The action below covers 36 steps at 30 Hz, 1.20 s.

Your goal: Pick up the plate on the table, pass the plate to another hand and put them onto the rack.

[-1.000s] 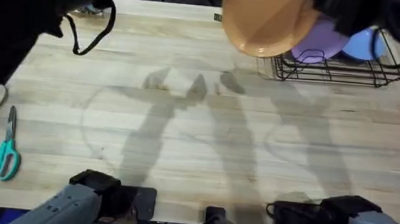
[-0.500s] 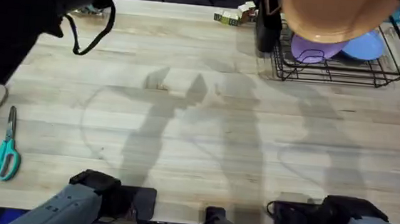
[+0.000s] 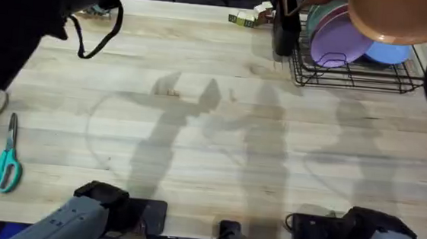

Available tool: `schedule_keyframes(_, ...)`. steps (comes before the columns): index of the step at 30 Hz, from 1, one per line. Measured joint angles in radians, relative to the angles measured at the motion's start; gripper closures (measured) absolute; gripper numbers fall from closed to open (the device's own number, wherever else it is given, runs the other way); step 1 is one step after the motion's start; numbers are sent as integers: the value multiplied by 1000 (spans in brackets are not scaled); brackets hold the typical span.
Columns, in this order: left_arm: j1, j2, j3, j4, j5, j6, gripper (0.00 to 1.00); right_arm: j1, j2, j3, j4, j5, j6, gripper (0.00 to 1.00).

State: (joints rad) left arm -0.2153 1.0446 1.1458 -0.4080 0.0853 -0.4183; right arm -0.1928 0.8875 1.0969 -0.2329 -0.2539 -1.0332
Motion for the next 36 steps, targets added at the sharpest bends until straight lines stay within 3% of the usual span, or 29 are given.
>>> schedule_keyframes(8,0,0,0,-1,0,0,7,0,30,0,1,-1,-287,973)
schedule_keyframes(19,0,0,0,-8,0,0,8,0,207,0,6,49,-646,974)
schedule_keyframes(36,0,0,0,-8,0,0,8,15,444,0,174,60,-901,975)
